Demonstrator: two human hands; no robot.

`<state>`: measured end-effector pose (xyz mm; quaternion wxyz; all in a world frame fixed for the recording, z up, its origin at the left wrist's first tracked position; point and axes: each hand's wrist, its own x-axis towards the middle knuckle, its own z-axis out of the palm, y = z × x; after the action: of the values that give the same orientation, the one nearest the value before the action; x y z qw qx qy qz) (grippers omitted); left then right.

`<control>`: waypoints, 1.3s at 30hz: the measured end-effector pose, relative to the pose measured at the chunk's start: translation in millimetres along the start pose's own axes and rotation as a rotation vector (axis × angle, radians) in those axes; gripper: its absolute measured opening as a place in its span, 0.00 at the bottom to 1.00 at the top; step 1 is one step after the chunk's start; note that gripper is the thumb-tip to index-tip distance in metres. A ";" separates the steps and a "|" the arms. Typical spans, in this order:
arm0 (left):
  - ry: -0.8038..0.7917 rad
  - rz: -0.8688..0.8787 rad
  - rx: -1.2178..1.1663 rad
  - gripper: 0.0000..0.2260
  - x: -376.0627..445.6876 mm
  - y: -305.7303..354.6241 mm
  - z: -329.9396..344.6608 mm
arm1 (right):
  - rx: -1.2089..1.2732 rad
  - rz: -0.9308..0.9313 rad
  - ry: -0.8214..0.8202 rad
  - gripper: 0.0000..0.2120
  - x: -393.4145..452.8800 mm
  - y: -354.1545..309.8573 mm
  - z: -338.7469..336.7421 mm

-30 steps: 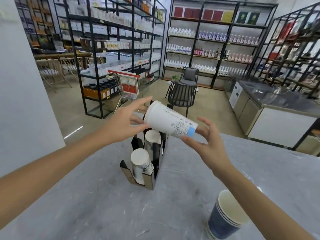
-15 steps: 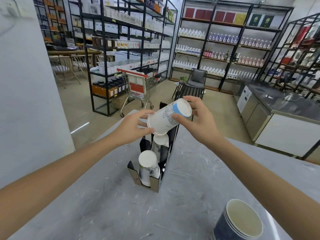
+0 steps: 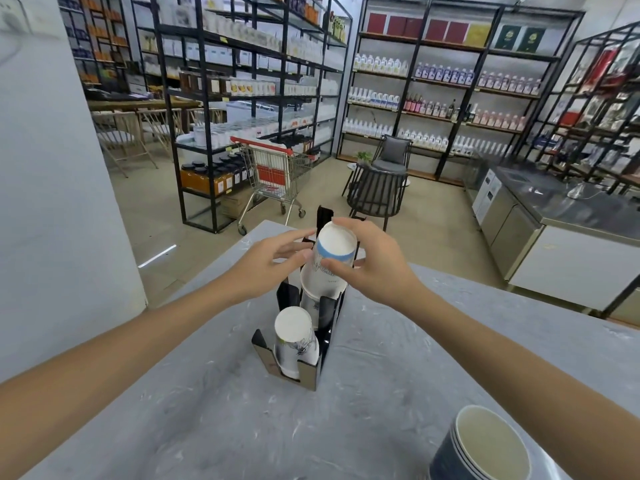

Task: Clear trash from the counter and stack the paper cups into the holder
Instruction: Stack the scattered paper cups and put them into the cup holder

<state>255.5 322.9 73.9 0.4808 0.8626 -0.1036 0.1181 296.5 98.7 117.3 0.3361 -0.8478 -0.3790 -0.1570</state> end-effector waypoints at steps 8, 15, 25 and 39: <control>-0.024 -0.005 -0.018 0.21 0.0 -8.6 7.9 | 0.061 0.059 -0.082 0.30 -10.4 17.1 32.9; -0.085 -0.032 0.010 0.18 3.2 -33.3 15.4 | 0.091 0.169 -0.152 0.24 -14.2 35.5 54.4; -0.155 -0.097 0.020 0.18 7.7 -49.0 13.2 | 0.087 0.286 -0.210 0.23 -9.0 47.5 64.6; -0.133 0.233 0.484 0.19 -12.9 27.9 29.5 | 0.041 0.245 -0.219 0.19 -83.2 27.9 -40.0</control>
<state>238.1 284.1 77.5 0.2362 0.9405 -0.2022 0.1371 261.7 12.8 90.4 0.3266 -0.8926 -0.3104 -0.0137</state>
